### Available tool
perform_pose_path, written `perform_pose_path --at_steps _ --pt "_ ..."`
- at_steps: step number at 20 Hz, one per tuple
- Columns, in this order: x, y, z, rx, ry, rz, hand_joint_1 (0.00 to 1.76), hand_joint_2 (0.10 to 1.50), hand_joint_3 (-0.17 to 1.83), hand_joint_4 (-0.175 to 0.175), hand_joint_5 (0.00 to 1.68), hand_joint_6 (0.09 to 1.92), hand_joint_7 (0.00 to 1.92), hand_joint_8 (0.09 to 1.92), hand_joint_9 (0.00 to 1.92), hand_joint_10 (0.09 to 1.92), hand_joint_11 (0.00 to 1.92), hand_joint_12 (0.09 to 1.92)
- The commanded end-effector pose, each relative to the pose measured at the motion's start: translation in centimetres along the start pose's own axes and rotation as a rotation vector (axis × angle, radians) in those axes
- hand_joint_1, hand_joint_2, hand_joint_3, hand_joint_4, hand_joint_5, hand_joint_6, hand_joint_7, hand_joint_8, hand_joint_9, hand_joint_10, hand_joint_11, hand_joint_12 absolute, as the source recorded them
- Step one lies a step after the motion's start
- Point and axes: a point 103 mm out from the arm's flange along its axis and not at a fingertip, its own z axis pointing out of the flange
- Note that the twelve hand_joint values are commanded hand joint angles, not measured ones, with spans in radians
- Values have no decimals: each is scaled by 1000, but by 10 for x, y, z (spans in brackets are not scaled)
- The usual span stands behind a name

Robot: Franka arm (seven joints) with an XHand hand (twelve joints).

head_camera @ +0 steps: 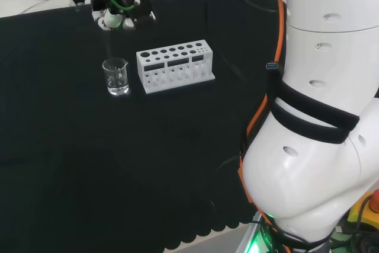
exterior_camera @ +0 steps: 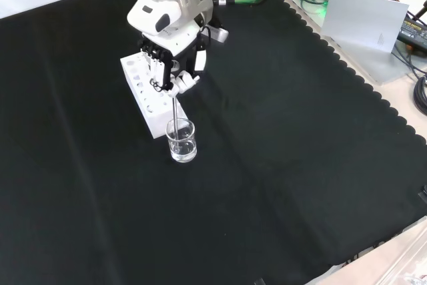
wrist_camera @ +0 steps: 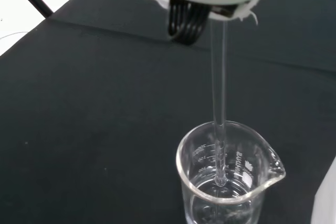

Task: Stir in the beaker to the left of the white test tube rack with the glass rod.

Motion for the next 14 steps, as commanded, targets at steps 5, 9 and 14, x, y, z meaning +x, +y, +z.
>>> perform_pose_path --at_steps 5,9,14 --pt "-9 -21 0 9 16 -5 1316 615 842 -175 1144 723 1214 1140 1753 706 1740 738" --pt "3 -27 5 13 8 -20 1316 615 842 -175 1144 723 1214 1140 1753 705 1740 738" --pt "22 -26 12 -6 -26 -53 1316 615 843 -175 1144 723 1215 1139 1754 705 1740 738"
